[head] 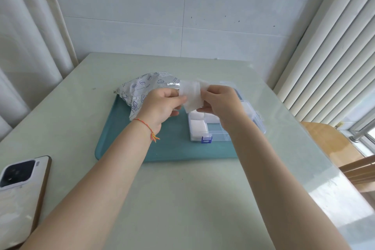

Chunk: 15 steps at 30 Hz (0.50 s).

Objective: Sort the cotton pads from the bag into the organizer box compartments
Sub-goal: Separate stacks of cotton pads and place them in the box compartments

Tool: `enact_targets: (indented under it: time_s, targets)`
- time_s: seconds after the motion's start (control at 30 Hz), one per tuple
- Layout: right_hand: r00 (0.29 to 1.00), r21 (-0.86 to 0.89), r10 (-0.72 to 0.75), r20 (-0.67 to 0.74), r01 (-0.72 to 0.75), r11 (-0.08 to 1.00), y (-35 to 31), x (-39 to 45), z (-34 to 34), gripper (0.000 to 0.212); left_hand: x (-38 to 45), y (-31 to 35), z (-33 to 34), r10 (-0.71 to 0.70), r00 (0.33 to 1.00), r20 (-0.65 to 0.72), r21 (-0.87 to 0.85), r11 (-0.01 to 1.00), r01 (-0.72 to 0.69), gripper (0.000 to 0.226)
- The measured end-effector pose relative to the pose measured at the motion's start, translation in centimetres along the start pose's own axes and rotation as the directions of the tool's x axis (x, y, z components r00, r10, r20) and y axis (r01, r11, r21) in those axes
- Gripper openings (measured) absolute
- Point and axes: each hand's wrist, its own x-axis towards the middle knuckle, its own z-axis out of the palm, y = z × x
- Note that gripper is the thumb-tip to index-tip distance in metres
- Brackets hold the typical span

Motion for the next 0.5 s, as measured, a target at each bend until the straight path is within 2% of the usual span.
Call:
enact_targets:
  time_s: [0.13, 0.2, 0.27, 0.33, 0.4, 0.43, 0.5]
  targets:
    - [0.993, 0.112, 0.031, 0.114, -0.043, 0.993, -0.7, -0.8, 0.7, 0.029, 0.1, -0.2, 0.1, 0.031, 0.997, -0.076, 0.046, 0.999, -0.027, 0.016]
    - [0.989, 0.097, 0.019, 0.149, -0.034, 0.995, -0.9, -0.9, 0.8, 0.036, 0.2, -0.3, 0.1, 0.042, 0.995, -0.094, 0.076, 0.997, -0.035, 0.019]
    - [0.99, 0.005, -0.029, 0.137, 0.028, 1.0, -0.8, -1.0, 0.8, 0.027, 0.2, -0.3, 0.2, 0.049, 0.993, -0.11, 0.084, 0.996, -0.04, 0.019]
    - [0.995, -0.003, -0.038, 0.092, 0.039, 0.999, -0.6, -0.8, 0.6, 0.016, 0.1, -0.1, 0.4, 0.035, 0.993, -0.111, 0.06, 0.998, -0.029, 0.018]
    - [0.991, 0.11, -0.029, 0.133, 0.015, 0.994, -0.7, -0.8, 0.3, 0.017, -0.2, 0.2, 0.7, -0.043, 0.999, -0.028, -0.057, 0.998, 0.041, 0.013]
    - [0.983, 0.184, -0.031, 0.181, -0.003, 0.983, -0.8, -0.9, 0.1, 0.02, -0.4, 0.4, 0.8, -0.101, 0.992, 0.07, -0.168, 0.98, 0.111, 0.009]
    - [0.967, 0.239, -0.03, 0.254, -0.033, 0.97, -0.9, -1.2, 0.2, 0.03, -0.7, 0.7, 0.9, -0.177, 0.943, 0.282, -0.389, 0.878, 0.281, 0.018]
